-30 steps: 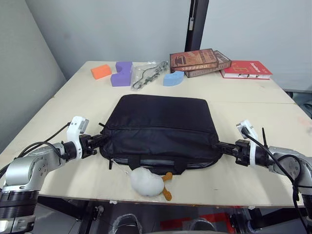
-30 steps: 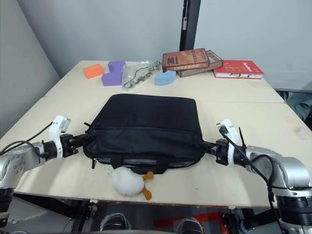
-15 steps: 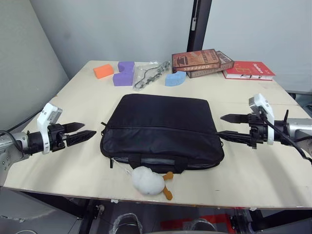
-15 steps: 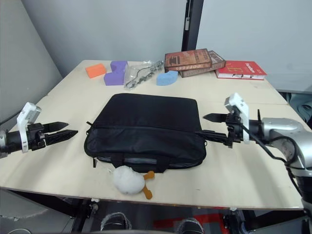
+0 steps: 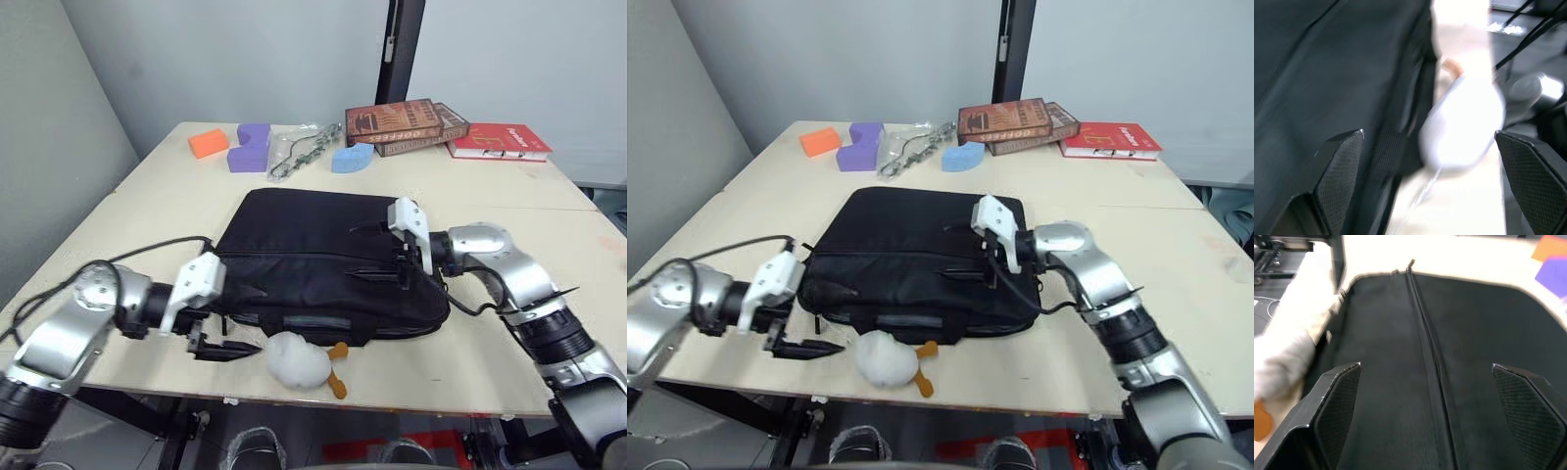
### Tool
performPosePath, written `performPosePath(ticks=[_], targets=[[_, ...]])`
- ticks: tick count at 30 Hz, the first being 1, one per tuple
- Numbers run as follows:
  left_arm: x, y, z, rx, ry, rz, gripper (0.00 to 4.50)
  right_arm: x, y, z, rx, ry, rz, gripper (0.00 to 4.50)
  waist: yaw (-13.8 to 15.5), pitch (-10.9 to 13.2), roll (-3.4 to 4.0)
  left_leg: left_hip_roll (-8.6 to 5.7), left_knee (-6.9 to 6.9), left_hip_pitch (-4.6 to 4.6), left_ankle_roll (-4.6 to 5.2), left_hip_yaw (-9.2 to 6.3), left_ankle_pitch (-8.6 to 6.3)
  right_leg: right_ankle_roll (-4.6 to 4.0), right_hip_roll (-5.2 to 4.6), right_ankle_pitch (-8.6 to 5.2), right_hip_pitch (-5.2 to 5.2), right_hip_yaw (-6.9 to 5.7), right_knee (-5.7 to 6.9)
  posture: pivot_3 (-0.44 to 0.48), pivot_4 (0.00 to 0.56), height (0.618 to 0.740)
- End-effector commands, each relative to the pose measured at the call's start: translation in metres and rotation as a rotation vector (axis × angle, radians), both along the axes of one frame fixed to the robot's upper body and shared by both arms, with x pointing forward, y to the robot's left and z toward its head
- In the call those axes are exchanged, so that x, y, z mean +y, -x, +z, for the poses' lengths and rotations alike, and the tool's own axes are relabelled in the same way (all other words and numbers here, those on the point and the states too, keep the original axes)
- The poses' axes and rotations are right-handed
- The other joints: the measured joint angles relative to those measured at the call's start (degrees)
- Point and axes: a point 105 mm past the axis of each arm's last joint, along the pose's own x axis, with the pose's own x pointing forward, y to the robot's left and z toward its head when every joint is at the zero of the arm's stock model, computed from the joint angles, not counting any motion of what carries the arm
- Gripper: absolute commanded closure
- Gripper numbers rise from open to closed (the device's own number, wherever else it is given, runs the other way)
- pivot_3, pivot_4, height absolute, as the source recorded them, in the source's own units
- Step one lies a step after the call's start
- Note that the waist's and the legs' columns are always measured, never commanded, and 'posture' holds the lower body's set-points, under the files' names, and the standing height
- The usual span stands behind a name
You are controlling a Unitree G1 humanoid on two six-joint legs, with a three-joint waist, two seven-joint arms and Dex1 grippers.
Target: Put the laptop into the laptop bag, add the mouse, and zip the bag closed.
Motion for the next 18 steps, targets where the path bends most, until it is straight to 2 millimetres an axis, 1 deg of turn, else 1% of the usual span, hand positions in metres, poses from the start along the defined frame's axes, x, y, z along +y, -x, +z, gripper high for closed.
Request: performPosePath(ticks=[1, 2, 4, 6, 9, 10, 12, 14, 18], targets=[[-0.016, -0.002, -0.007, -0.048, -0.003, -0.056, 0.0, 0.011, -0.012, -0.002, -0.042, -0.055, -0.012, 0.28, -0.28, 0.0, 0.0, 0.0, 0.03, -0.02, 0.0, 0.0, 0.0, 0.0, 0.0, 0.0, -0.04, 0.0, 0.05, 0.0, 0.15, 0.734], [-0.02, -0.005, -0.011, -0.061, 0.014, -0.052, 0.0, 0.015, -0.013, -0.003, -0.034, -0.096, 0.0, 0.55, -0.53, 0.0, 0.01, 0.0, 0.03, -0.01, 0.01, 0.0, 0.01, 0.0, 0.0, 0.0, -0.03, 0.01, 0.07, 0.0, 0.15, 0.734], [-0.025, -0.006, -0.023, -0.069, 0.012, -0.076, 0.0, 0.02, -0.015, -0.014, -0.031, -0.113, 0.014, 1.14, -0.96, -0.01, 0.01, 0.0, 0.09, -0.03, 0.02, -0.01, 0.01, 0.0, 0.0, 0.0, -0.04, 0.03, 0.13, 0.0, 0.15, 0.734], [-0.029, -0.006, -0.029, -0.068, 0.014, -0.1, 0.0, 0.019, -0.017, -0.03, -0.036, -0.05, 0.016, 1.92, -1.35, -0.01, 0.01, 0.0, 0.16, -0.03, 0.03, -0.02, 0.01, -0.01, 0.0, 0.01, -0.02, 0.03, 0.16, 0.0, 0.15, 0.734], [-0.037, -0.006, -0.03, -0.056, 0.037, -0.118, 0.0, 0.016, -0.02, -0.047, -0.017, 0.019, 0.007, 2.89, -1.45, -0.04, 0.02, 0.0, 0.19, 0.03, 0.04, -0.05, 0.01, -0.02, 0.0, 0.01, 0.07, 0.02, 0.16, 0.0, 0.15, 0.734], [-0.039, -0.005, -0.031, -0.055, 0.038, -0.13, 0.0, 0.015, -0.02, -0.051, -0.013, 0.031, 0.005, 3.15, -1.48, -0.09, 0.01, 0.0, 0.19, 0.06, 0.04, -0.08, 0.01, -0.02, 0.0, 0.01, 0.13, 0.01, 0.17, 0.0, 0.15, 0.734], [-0.043, -0.001, -0.036, -0.05, 0.026, -0.16, 0.0, 0.015, -0.02, -0.057, -0.008, 0.052, 0.005, 3.92, -1.53, -0.17, 0.01, 0.0, 0.2, 0.2, 0.04, -0.09, 0.01, -0.02, 0.0, 0.01, 0.26, 0.0, 0.2, 0.0, 0.15, 0.734], [-0.044, 0.001, -0.04, -0.05, 0.014, -0.175, 0.0, 0.015, -0.02, -0.058, -0.004, 0.057, 0.007, 4.47, -1.68, -0.32, 0.04, 0.0, 0.23, 0.26, 0.05, -0.09, 0.02, -0.04, 0.0, 0.01, 0.31, 0.02, 0.23, 0.0, 0.15, 0.734], [-0.042, -0.003, -0.056, -0.082, -0.045, -0.193, 0.0, 0.017, -0.018, -0.059, 0.013, 0.057, 0.017, 4.47, -1.98, -0.4, 0.05, 0.0, 0.25, 0.34, 0.06, -0.09, 0.03, -0.07, 0.0, 0.03, 0.32, 0.04, 0.33, 0.0, 0.15, 0.734]])
